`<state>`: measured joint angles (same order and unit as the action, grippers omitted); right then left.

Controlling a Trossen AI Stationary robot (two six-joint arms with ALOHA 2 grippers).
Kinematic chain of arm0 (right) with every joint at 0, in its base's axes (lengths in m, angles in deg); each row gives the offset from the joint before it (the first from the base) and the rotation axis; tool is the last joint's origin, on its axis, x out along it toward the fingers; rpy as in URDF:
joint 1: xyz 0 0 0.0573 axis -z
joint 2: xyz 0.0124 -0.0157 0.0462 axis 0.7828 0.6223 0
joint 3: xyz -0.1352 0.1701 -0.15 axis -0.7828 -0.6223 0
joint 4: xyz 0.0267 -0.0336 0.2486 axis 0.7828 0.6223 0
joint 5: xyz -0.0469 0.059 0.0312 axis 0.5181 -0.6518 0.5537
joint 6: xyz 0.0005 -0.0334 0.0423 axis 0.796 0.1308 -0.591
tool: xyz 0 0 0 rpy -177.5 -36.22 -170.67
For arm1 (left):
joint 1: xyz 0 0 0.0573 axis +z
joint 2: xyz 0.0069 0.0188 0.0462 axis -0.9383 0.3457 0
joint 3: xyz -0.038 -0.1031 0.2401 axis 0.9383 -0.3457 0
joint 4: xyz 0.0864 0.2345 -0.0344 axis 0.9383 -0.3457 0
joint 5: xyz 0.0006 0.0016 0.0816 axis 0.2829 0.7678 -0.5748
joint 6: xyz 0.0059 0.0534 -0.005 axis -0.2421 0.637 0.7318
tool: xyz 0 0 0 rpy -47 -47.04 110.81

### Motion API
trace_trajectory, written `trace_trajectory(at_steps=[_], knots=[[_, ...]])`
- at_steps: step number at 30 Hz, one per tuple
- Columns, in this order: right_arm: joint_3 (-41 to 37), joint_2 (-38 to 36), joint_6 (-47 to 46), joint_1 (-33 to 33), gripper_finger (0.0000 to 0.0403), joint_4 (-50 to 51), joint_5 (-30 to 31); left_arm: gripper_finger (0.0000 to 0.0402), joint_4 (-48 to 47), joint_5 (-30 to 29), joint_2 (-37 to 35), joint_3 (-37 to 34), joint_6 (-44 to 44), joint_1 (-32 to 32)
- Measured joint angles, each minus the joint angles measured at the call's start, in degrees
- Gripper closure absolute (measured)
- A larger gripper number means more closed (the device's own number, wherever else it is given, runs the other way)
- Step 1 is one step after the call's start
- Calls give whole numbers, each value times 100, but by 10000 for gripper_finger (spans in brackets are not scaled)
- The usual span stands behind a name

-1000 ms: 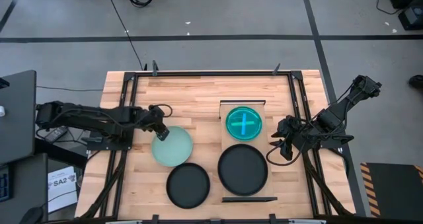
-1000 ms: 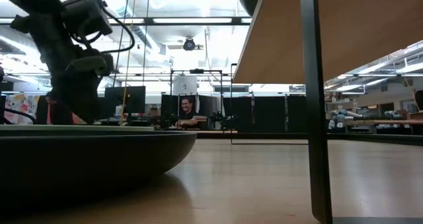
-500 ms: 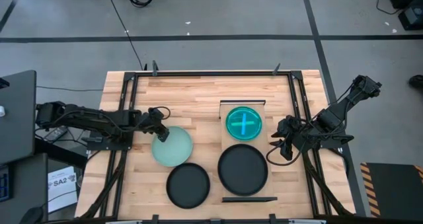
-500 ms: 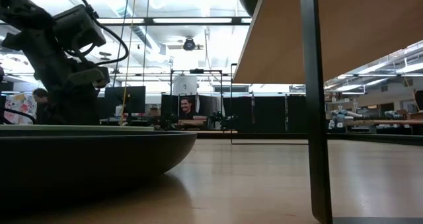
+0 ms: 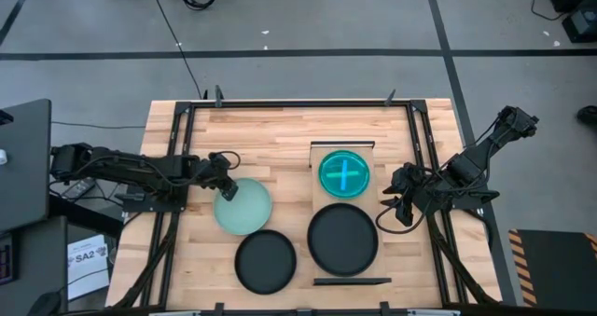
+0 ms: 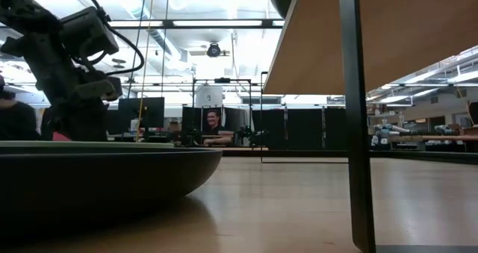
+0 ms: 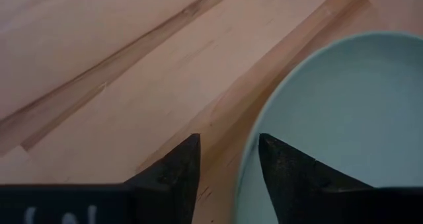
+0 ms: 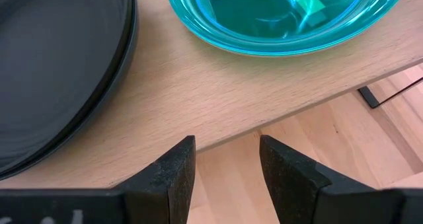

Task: Place and stack plates onto a shelf
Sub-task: Put the gray plate on the top of the blue plate on the shelf

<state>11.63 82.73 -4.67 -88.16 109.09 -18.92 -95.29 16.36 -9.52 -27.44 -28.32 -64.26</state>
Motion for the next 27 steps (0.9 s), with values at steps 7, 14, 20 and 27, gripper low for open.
trace_trajectory(at_steps=[7,14,20,27], knots=[[0,0,0,1,228,0,-1,291,-5,0,0,2,2,0],[0,0,0,1,228,0,-1,337,1,0,0,7,5,-1],[0,0,0,1,228,2,-2,378,30,3,-2,11,4,-2],[0,0,0,0,228,0,-2,385,41,15,-2,13,0,-2]])
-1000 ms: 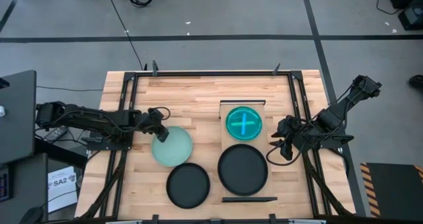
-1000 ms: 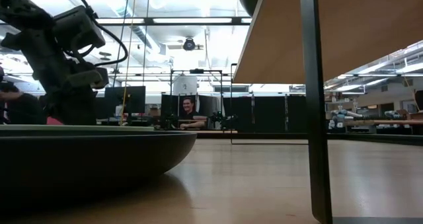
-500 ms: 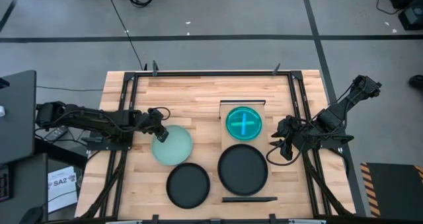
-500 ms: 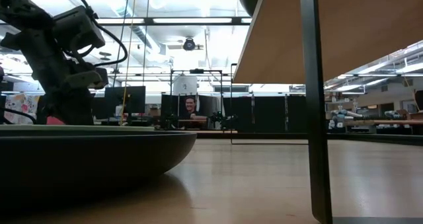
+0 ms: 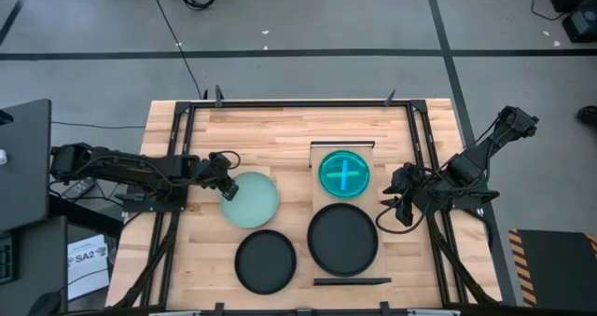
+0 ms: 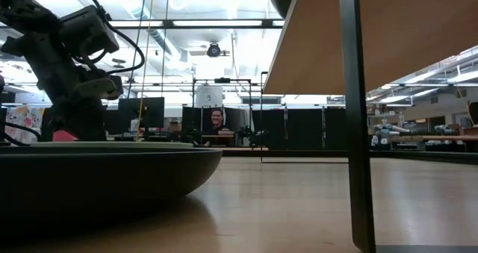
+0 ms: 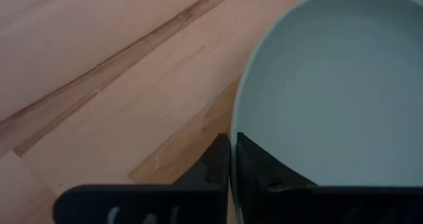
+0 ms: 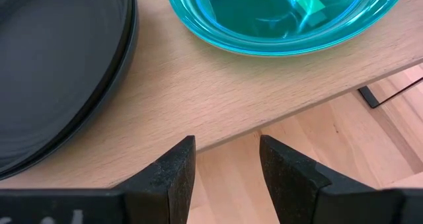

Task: Place and stack plates onto a shelf
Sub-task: Put the gray plate on the top of the blue plate on the shelf

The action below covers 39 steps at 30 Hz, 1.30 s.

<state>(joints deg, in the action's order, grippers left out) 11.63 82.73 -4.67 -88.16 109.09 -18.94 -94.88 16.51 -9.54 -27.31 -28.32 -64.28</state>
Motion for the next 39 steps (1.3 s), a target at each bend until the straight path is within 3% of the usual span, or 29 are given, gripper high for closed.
trace_trajectory(at_steps=[11,19,30,39], knots=[[2,-2,-2,1,228,-2,-35,385,20,-177,-4,281,408,17],[2,-20,-2,2,228,-13,-188,386,-797,-616,-4,1137,1042,17],[146,-55,-19,7,228,-248,-144,387,-2199,-1118,-4,2497,1284,15],[963,-259,591,77,228,-395,796,387,-2675,-1545,-7,3647,1660,15]])
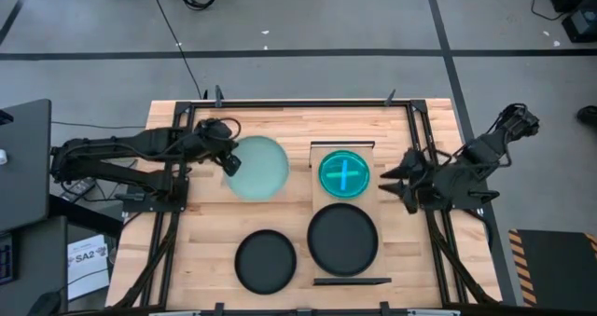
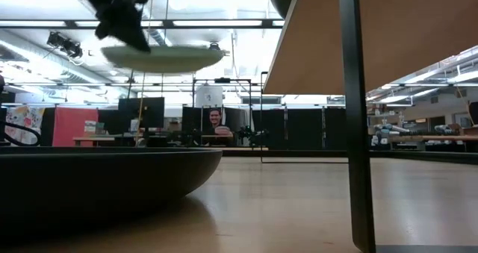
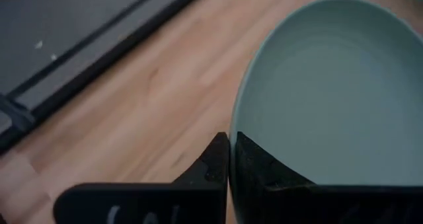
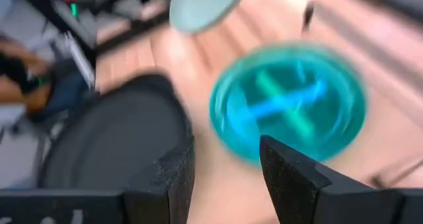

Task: Place and stack plates onto a shelf
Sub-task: Put the gray plate on the top of the blue plate on the shelf

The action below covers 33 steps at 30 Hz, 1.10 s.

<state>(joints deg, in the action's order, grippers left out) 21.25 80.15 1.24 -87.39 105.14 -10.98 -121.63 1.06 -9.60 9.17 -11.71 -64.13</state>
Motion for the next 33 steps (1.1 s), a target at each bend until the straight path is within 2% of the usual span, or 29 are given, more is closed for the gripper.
trace_trajectory(at_steps=[5,10,17,24,33], knots=[[342,-21,857,264,228,-756,877,387,20,-147,0,609,135,0],[403,-21,1974,722,228,-2330,1312,388,299,-159,-3,1035,138,1],[406,165,3025,1422,228,-4261,1291,388,906,-299,2,1157,140,1],[406,691,3154,2061,228,-5195,1216,388,1299,-356,9,1157,101,0],[406,1602,2804,2703,228,-6020,131,388,1467,-837,104,1155,-330,2]])
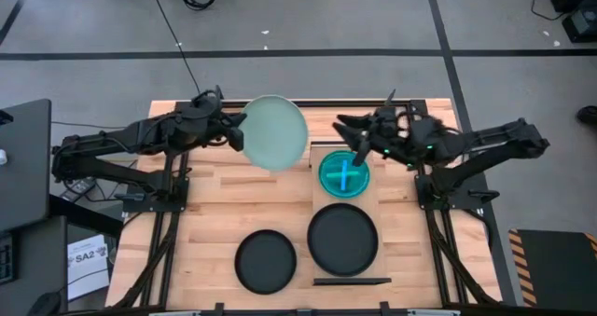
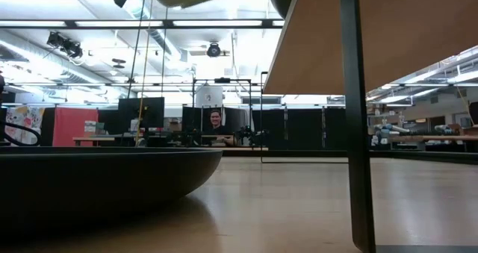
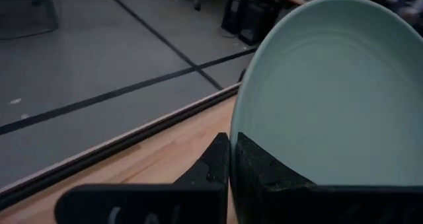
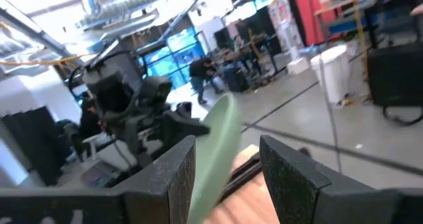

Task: Place and stack plates onto a shelf
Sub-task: Put the gray plate on the top of the blue plate on the shelf

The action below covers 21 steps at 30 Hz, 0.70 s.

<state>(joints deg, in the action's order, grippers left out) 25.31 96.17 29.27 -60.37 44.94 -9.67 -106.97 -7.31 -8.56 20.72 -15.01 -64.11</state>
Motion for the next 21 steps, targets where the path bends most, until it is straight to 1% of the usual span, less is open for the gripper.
trace_trajectory(at_steps=[3,9,17,21], knots=[[0,284,-247,134,228,-26,-215,388,6,-134,144,-3,-139,0],[-2,741,-352,309,228,-96,-238,388,7,-244,553,-5,-179,-4],[-2,1001,-337,521,228,-33,-140,388,102,-533,940,-5,-187,-9],[-2,1063,-254,615,228,237,141,388,266,-540,1043,-4,-182,-11]])
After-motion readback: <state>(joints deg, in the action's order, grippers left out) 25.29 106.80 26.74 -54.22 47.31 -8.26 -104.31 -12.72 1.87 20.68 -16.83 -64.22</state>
